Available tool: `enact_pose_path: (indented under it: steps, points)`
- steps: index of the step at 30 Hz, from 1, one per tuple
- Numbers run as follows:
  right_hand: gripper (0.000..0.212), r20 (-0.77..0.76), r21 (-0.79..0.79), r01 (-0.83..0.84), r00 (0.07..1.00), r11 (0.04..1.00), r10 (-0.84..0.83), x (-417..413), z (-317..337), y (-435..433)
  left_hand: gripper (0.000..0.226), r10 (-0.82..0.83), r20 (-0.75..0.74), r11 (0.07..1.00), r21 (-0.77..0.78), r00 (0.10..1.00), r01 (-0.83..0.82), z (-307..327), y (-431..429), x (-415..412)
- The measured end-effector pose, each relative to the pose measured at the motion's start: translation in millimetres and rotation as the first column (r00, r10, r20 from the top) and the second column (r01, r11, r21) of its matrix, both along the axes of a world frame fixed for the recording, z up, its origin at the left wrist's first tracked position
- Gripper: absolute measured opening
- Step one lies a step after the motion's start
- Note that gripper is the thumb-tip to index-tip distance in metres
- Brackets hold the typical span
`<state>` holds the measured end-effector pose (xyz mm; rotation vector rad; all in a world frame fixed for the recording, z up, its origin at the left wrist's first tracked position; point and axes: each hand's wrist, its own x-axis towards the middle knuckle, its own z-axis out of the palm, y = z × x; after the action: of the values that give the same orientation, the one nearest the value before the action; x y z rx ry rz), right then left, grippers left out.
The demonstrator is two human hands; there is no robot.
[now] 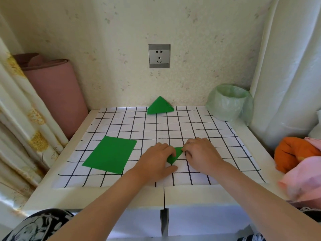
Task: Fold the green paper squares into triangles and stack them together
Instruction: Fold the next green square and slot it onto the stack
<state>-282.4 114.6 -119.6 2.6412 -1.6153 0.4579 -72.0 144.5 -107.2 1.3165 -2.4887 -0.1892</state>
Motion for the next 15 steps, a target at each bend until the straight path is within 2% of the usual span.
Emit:
enact_pose_path:
  steps: [7,12,15]
  points:
    - [0.029,0.030,0.079,-0.090,0.996,0.993,0.088,-1.9,12.0,-11.4,0.021,-0.101,0.075,0.993,-0.059,0.992,0.105,4.9,-19.5,4.2]
    - [0.031,0.075,0.180,-0.207,0.978,0.962,0.196,2.2,18.7,-16.2,0.038,-0.130,0.015,0.991,0.021,0.991,0.130,0.6,-27.0,8.1]
    - [0.033,0.089,0.183,-0.225,0.973,0.957,0.211,2.5,21.7,-19.8,0.038,-0.120,-0.016,0.992,0.038,0.993,0.121,-0.4,-29.7,10.4]
